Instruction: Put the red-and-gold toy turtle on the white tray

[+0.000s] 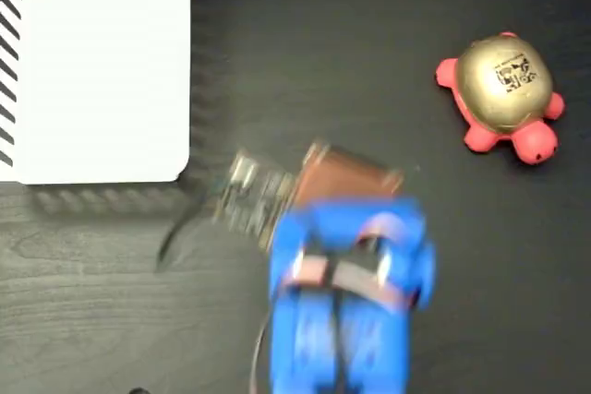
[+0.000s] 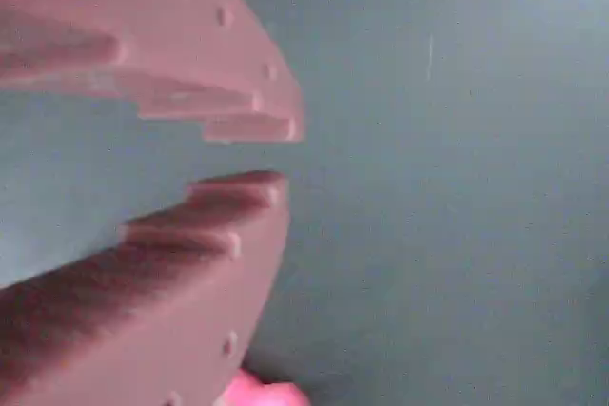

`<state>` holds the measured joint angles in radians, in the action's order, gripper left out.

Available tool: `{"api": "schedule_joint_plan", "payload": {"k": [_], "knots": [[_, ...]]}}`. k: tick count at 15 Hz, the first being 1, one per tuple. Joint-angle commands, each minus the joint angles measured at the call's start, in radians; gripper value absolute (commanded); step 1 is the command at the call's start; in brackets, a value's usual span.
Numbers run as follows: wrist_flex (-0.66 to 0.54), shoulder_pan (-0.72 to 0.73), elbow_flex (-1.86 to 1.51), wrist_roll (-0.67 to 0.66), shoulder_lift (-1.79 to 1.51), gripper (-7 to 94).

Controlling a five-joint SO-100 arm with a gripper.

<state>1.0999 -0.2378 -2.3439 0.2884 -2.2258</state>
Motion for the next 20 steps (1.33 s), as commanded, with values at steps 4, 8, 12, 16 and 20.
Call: {"api": "schedule_joint_plan", "payload": {"k": [4,8,12,16,20], "knots": [[0.319,-0.163,0.738,0.149,0.474,0],[0.365,-0.272,1.040,0.193,0.750,0],[0.405,-0.322,1.238,0.216,0.882,1],[0.463,-0.341,1.315,0.213,0.969,25],[0.495,-0.350,1.345,0.210,1.029,46]]}}
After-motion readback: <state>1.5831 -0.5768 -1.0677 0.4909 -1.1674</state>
